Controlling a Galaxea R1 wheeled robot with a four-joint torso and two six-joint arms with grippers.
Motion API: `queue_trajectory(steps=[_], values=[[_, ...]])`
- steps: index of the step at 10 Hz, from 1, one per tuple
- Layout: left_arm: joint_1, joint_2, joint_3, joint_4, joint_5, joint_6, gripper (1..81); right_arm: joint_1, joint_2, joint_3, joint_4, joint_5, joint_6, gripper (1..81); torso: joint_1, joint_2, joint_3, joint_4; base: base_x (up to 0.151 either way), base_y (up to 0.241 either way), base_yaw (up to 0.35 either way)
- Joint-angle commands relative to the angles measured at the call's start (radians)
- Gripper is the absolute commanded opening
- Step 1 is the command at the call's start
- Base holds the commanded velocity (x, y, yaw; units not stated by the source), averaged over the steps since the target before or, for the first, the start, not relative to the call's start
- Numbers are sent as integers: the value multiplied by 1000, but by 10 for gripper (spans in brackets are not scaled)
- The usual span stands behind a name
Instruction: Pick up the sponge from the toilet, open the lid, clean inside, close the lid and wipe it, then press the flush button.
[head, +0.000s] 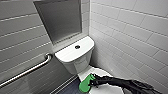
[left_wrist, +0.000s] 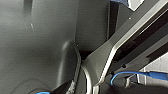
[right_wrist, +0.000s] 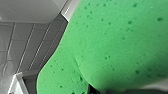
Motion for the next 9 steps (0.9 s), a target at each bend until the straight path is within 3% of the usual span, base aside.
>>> queue_trajectory(steps=[1,5,9], values=[[8,-19,19,1,73,7,811,88,9,14,-16,-44,1,10,0,0,0,0,0,0,0],[8,-16,19,6,73,7,811,10,-233,289,-19,-13,10,10,0,0,0,0,0,0,0],[8,-17,19,9,71,7,811,-61,-379,409,-30,16,11,10,0,0,0,0,0,0,0]])
